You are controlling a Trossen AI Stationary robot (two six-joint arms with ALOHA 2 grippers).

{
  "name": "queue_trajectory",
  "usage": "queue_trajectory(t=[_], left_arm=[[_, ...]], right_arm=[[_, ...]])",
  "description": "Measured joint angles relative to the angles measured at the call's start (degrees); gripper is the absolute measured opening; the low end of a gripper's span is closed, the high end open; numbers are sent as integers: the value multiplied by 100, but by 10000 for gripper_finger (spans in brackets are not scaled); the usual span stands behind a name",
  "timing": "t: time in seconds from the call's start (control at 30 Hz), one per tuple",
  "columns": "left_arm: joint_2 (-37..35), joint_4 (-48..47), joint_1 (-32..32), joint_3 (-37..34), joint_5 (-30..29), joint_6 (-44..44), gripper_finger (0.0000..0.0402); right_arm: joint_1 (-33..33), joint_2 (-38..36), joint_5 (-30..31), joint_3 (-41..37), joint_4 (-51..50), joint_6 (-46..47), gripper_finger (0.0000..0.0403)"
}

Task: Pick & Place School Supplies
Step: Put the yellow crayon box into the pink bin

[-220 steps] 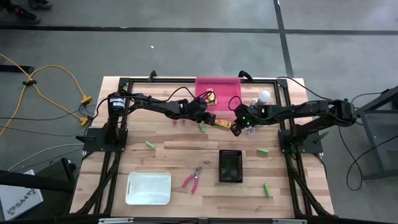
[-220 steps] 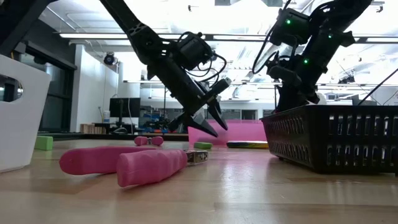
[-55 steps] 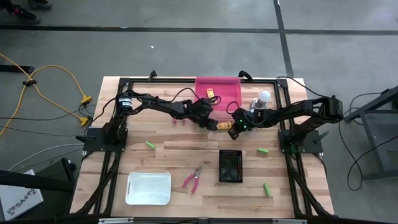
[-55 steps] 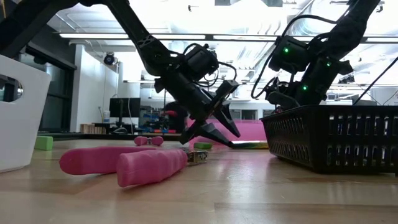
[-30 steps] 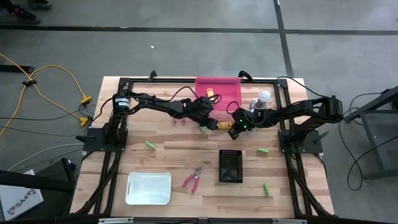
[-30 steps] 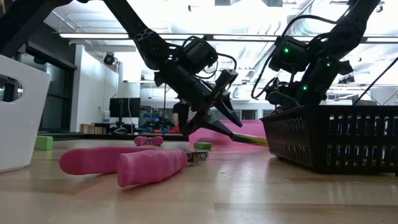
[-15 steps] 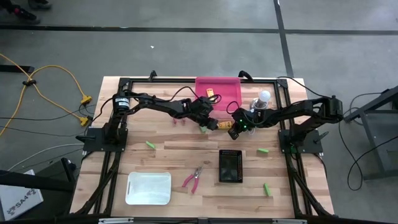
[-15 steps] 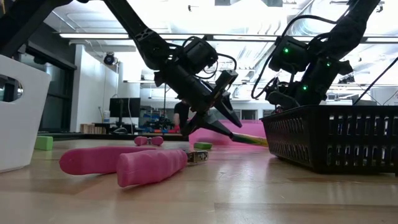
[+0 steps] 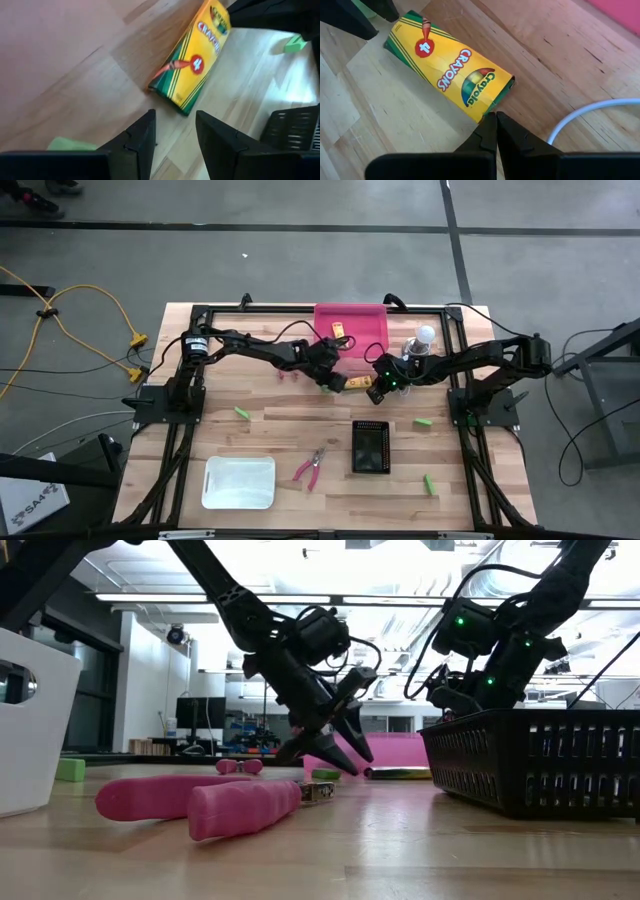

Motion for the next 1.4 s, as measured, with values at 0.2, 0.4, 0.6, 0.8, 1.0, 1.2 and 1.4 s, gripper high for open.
queue_trajectory(t=[0.2, 0.4, 0.6, 0.8, 1.0, 1.2, 1.4], left_arm=[[2, -86, 0, 0, -256, -131, 136], [2, -86, -20, 0, -335, -227, 136], [2, -42, -92, -1, -552, -303, 136], [9, 306, -111, -7, -590, -463, 136], [9, 304, -114, -7, -592, -586, 136], [9, 279, -134, -9, -564, -306, 136], [9, 724, 89, -226, -156, -382, 136]], right_arm=[[0, 2, -8, -4, 46, -17, 2], [0, 2, -9, -4, 61, -19, 2], [2, 2, -7, -4, 110, -20, 2], [2, 2, -15, -7, 158, -57, 2], [2, 4, -60, -7, 181, -59, 2], [2, 7, -101, -7, 197, -63, 2], [2, 7, -133, -7, 198, -66, 2]])
